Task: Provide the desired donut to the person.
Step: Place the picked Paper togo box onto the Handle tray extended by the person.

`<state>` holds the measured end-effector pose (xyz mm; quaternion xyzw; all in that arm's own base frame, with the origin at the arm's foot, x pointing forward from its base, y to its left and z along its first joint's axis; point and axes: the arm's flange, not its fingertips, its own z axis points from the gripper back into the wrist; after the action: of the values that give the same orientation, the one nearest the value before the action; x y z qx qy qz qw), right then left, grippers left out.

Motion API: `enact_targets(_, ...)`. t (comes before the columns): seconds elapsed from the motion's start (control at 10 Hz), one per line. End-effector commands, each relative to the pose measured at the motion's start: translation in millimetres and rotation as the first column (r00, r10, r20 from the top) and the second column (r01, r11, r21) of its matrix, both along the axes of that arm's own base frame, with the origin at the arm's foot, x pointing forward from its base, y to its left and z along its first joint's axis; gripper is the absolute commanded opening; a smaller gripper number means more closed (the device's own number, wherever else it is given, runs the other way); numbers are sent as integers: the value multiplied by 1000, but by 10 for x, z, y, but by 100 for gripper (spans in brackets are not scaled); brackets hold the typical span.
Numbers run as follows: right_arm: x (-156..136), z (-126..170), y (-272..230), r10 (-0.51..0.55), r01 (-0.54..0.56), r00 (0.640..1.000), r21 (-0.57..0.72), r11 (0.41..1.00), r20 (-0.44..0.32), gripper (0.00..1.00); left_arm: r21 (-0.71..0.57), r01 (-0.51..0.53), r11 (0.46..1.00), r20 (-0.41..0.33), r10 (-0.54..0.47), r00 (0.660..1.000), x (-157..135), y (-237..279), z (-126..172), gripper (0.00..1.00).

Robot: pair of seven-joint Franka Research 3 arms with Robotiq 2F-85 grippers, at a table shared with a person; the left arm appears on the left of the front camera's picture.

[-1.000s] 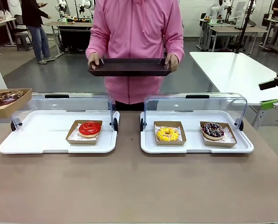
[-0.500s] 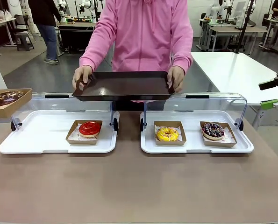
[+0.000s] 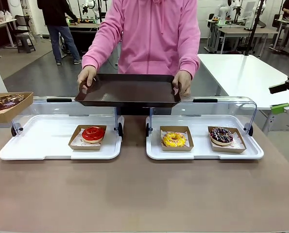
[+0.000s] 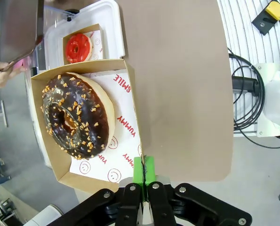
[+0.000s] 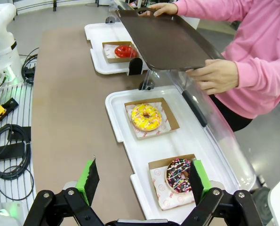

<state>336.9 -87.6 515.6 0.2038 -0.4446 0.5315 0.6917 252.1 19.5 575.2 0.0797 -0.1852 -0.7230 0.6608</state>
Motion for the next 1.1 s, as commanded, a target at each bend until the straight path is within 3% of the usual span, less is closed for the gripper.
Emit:
enact_targets(0.0,22,-5,-3,7,-7,1000,11,1000,13,100,11,-19,1000,-2,19,1000,-9,10,6,0)
enact_targets(0.3,22,-5,-3,7,-7,1000,11,1000,13,100,0,0,1000,0,0,1000,0,0,0,1)
enact_targets(0.6,22,-5,-3,7,-7,1000,11,1000,13,100,80,-41,996,71,35,997,169,-863,904,1)
enact_targets(0.8,22,-5,-3,7,-7,1000,11,1000,13,100,165,-25,986,57,16,998,519,-1516,1252,1)
enact_targets(1.0,22,-5,-3,7,-7,1000,11,1000,13,100,197,-4,980,63,-9,998,1067,-2141,1332,1)
